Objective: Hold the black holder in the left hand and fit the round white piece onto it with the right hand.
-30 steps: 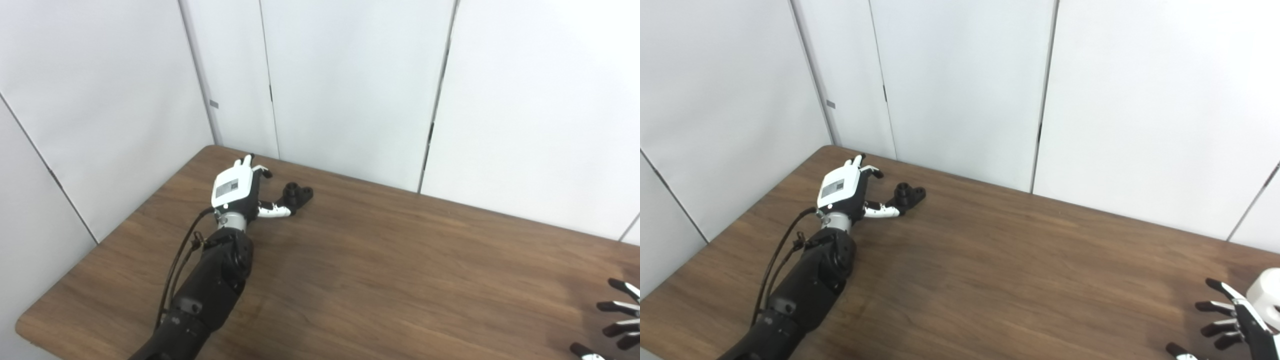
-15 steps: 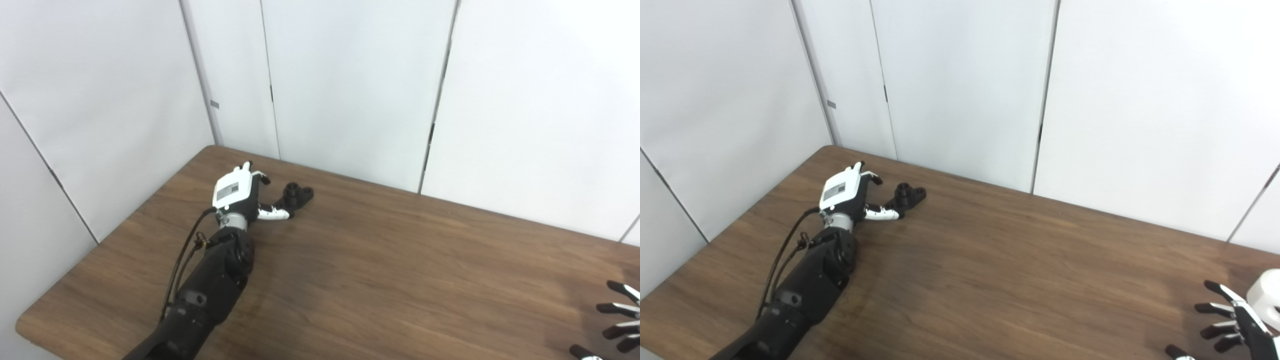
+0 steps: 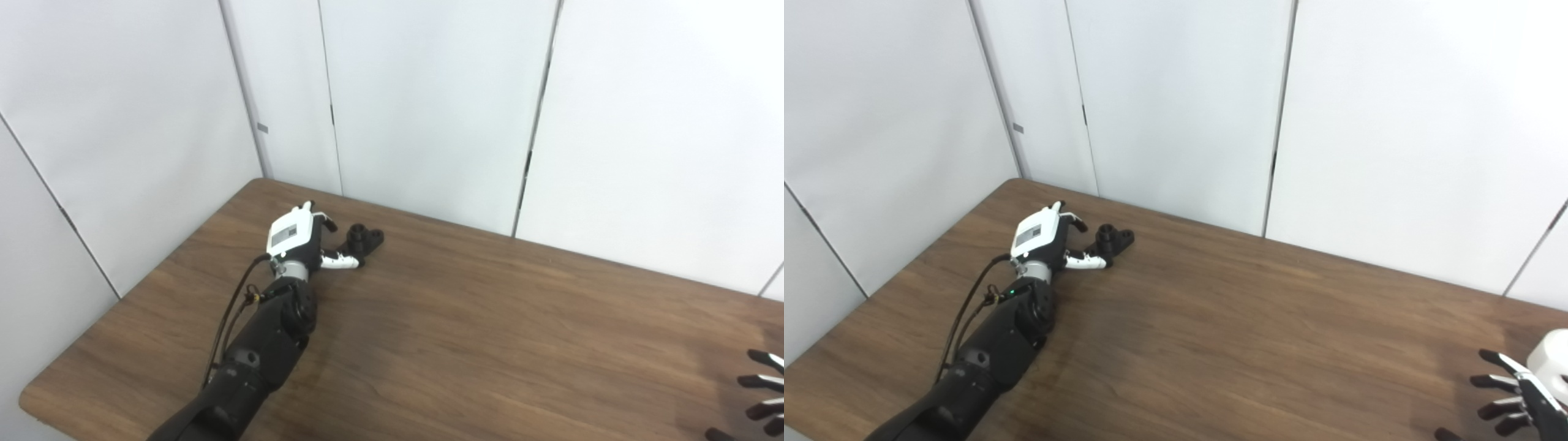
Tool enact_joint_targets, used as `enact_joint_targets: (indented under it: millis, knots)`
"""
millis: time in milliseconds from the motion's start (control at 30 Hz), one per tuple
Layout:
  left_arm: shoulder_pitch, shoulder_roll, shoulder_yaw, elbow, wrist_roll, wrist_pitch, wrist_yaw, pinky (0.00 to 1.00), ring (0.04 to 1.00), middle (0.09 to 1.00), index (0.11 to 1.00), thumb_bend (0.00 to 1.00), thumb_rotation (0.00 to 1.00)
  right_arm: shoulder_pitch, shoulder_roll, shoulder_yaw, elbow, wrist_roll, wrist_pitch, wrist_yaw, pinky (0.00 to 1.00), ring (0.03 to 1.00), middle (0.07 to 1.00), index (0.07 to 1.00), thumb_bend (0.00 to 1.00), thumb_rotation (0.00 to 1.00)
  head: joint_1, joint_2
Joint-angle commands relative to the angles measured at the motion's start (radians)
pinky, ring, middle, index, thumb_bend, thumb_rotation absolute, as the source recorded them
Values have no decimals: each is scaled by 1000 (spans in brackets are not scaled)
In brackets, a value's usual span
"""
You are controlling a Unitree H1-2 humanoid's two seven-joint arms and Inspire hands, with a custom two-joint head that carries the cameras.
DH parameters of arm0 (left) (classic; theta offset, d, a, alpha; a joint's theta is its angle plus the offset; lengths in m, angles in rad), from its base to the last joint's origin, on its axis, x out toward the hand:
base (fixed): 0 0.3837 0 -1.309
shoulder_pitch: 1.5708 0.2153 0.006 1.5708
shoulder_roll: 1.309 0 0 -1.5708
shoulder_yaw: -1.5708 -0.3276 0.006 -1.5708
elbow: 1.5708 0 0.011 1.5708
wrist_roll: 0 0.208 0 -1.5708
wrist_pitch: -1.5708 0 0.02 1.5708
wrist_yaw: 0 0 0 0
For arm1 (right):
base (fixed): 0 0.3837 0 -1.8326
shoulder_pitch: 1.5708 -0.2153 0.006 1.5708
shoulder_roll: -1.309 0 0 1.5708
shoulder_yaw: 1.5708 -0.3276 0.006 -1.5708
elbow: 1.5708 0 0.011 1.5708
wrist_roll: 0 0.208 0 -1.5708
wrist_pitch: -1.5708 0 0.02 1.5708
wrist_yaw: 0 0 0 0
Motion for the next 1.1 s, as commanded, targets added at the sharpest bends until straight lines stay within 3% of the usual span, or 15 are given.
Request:
enact_joint_targets:
  millis: [0, 267, 467, 767, 900, 1067]
  knots:
    - [-57, 18, 7, 1, -15, -52, 43, 949, 1000, 973, 657, 908, 293, -16, -6, -11, -37, 12, -5, -3, 396, 517, 675, 809, 568, 120, -3, 2]
    - [-59, 19, -18, 45, -26, -75, 58, 960, 1000, 978, 650, 860, 310, -1, -12, -14, -36, 12, -24, -10, 410, 528, 675, 809, 570, 106, -17, 9]
    - [-73, 11, -32, 113, -35, -99, 91, 959, 1000, 968, 651, 864, 324, 15, -11, -27, -71, 23, 2, 4, 417, 530, 676, 806, 591, 50, -23, 18]
    - [-82, 6, -50, 151, -44, -76, 87, 971, 1000, 964, 628, 842, 355, 27, -12, -37, -100, 24, 24, 18, 431, 529, 679, 802, 592, 36, -23, 29]
    - [-80, 12, -67, 179, -38, -90, 95, 926, 1000, 928, 609, 833, 363, 26, -15, -40, -101, 21, 21, 19, 431, 527, 675, 800, 594, 21, -22, 35]
    - [-68, 19, -92, 180, -49, -114, 70, 868, 919, 788, 533, 751, 365, 22, -19, -44, -109, 26, 36, 32, 417, 524, 672, 797, 591, 5, -22, 36]
